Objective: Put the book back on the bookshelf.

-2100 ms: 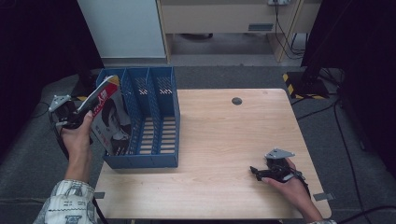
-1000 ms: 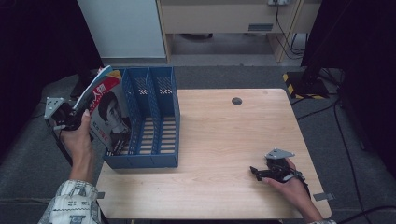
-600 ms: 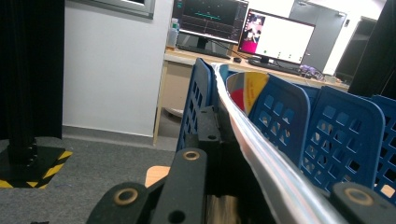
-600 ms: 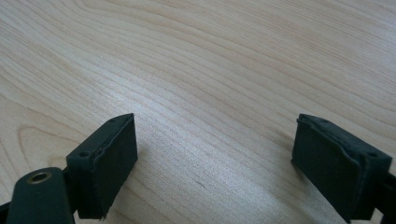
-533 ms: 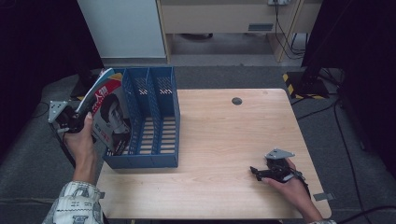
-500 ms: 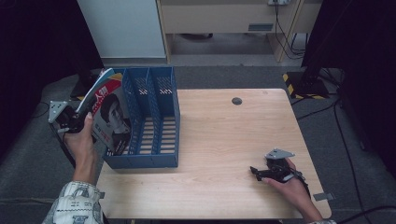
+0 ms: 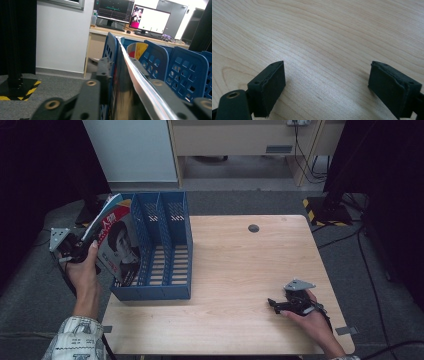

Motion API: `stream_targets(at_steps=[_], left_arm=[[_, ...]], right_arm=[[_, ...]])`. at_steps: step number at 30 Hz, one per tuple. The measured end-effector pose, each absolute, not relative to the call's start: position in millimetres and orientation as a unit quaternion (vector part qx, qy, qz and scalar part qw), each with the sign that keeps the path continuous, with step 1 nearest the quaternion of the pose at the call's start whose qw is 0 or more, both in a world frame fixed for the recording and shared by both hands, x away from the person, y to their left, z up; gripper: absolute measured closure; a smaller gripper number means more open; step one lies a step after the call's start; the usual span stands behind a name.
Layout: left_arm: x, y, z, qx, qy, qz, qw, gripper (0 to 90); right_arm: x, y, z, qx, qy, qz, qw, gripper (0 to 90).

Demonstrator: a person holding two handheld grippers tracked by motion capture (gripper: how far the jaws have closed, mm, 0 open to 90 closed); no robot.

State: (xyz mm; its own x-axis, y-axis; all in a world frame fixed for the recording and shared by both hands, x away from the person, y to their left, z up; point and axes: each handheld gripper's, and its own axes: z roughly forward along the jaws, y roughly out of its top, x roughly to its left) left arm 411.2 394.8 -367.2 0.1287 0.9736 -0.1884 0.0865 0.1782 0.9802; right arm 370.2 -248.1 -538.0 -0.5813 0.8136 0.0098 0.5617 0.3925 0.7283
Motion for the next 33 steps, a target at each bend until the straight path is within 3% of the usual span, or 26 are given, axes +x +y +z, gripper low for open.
stream_targets(at_steps=[6, 10, 15, 30, 33], left_arm=[[409, 396, -362, 0.519, 0.51, 0.411, 0.549, 42.3], [404, 399, -352, 0.532, 0.499, 0.408, 0.549, 33.5], [402, 396, -341, 0.551, 0.491, 0.399, 0.544, 27.0], [398, 376, -312, 0.598, 0.46, 0.398, 0.521, 20.1], [399, 369, -309, 0.607, 0.449, 0.388, 0.528, 12.4]], right_arm=[[370, -248, -538, 0.422, 0.815, 0.355, 0.178, 14.2], [370, -248, -538, 0.422, 0.815, 0.355, 0.177, 14.2], [370, -248, -538, 0.422, 0.815, 0.355, 0.177, 14.1], [370, -248, -538, 0.422, 0.815, 0.355, 0.178, 14.1], [370, -248, -538, 0.422, 0.815, 0.355, 0.178, 14.2]])
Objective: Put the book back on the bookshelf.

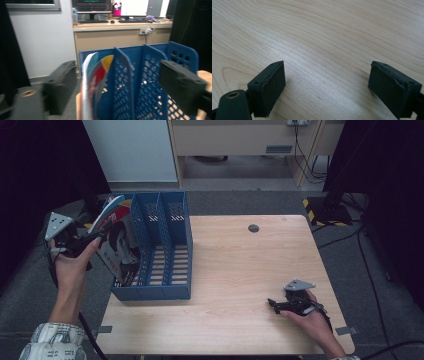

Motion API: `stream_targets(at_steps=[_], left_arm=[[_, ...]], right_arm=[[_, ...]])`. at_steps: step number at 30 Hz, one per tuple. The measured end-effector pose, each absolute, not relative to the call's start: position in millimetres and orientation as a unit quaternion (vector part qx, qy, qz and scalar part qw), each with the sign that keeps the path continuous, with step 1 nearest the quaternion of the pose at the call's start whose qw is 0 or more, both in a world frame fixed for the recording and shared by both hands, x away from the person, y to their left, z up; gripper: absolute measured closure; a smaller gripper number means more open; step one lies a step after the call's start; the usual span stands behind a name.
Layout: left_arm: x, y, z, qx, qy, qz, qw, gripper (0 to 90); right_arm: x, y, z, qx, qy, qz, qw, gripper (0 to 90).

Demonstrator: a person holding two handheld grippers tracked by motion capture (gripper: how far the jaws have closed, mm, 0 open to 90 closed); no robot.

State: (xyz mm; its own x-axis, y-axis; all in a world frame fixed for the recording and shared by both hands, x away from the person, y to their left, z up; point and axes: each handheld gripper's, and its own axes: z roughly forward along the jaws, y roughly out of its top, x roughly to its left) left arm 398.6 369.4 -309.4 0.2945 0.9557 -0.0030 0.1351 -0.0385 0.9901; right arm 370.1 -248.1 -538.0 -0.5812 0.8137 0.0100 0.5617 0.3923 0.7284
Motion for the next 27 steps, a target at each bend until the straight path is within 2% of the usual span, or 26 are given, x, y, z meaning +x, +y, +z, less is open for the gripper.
stream_targets(at_steps=[11, 27], left_arm=[[402, 349, -304, 0.635, 0.434, 0.362, 0.527, 5.2], [409, 306, -311, 0.671, 0.415, 0.32, 0.524, 3.8]], right_arm=[[370, -248, -538, 0.422, 0.815, 0.355, 0.177, 14.2], [370, -248, -538, 0.422, 0.815, 0.355, 0.177, 14.1]])
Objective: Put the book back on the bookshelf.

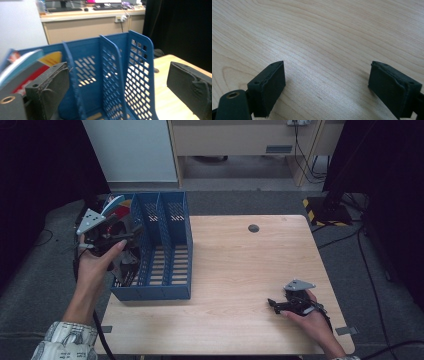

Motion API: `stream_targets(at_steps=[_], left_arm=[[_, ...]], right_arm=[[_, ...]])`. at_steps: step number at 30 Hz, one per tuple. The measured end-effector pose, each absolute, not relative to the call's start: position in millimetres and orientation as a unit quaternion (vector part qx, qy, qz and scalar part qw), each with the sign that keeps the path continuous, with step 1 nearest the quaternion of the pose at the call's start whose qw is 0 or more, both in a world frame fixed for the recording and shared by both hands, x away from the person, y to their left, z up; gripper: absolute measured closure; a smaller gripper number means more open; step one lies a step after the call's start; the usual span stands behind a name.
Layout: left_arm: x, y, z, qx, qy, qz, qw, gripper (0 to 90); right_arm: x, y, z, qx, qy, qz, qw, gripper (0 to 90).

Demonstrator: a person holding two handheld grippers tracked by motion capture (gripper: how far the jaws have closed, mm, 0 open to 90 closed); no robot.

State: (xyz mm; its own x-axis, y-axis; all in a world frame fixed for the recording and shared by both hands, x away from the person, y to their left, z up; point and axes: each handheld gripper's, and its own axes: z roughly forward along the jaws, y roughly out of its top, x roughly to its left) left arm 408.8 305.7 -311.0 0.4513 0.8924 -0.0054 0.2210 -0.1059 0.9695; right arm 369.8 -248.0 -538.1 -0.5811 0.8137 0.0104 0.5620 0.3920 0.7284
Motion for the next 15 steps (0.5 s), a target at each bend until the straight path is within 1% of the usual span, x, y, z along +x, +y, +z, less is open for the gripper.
stream_targets(at_steps=[8, 15], left_arm=[[416, 282, -323, 0.697, 0.402, 0.295, 0.515, 3.0], [421, 268, -337, 0.709, 0.401, 0.269, 0.514, 2.9]], right_arm=[[370, -248, -538, 0.42, 0.816, 0.355, 0.177, 14.1], [369, -248, -538, 0.419, 0.817, 0.355, 0.177, 14.1]])
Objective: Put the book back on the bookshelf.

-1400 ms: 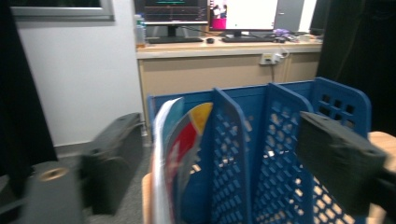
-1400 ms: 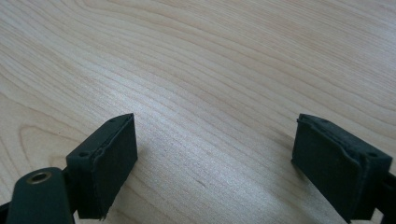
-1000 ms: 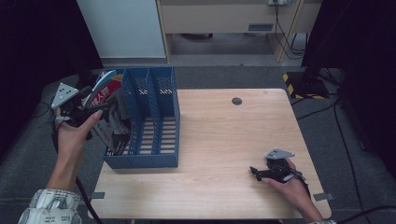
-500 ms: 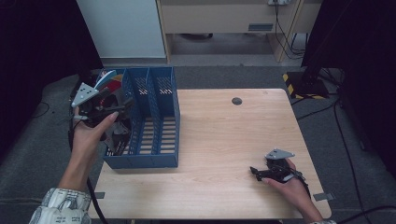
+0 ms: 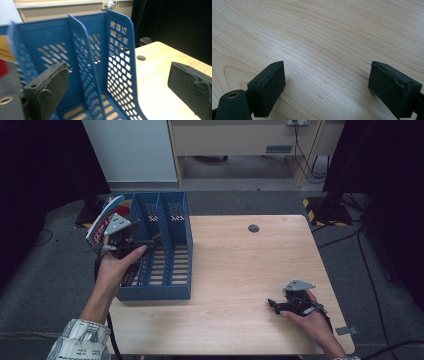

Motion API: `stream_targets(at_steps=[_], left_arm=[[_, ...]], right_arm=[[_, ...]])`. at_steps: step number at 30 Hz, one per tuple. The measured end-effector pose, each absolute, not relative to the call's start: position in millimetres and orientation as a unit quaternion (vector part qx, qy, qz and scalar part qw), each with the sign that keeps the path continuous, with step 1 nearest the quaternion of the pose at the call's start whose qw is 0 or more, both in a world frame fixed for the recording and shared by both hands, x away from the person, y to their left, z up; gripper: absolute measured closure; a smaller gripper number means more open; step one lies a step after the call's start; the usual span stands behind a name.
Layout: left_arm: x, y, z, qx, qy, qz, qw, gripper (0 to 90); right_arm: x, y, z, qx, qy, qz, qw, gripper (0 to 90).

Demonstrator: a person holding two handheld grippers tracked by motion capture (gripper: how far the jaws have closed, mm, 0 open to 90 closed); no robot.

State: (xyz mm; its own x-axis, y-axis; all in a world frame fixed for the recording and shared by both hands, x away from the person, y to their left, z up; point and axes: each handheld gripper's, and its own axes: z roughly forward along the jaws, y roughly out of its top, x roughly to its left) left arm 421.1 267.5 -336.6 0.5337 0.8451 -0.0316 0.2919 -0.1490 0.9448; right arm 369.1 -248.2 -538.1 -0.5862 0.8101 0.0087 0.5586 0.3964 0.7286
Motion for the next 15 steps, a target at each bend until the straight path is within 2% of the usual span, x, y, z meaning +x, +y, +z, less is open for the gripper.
stream_targets(at_steps=[15], left_arm=[[426, 224, -371, 0.749, 0.391, 0.233, 0.482, 2.8]], right_arm=[[370, -248, -538, 0.428, 0.813, 0.352, 0.177, 10.9]])
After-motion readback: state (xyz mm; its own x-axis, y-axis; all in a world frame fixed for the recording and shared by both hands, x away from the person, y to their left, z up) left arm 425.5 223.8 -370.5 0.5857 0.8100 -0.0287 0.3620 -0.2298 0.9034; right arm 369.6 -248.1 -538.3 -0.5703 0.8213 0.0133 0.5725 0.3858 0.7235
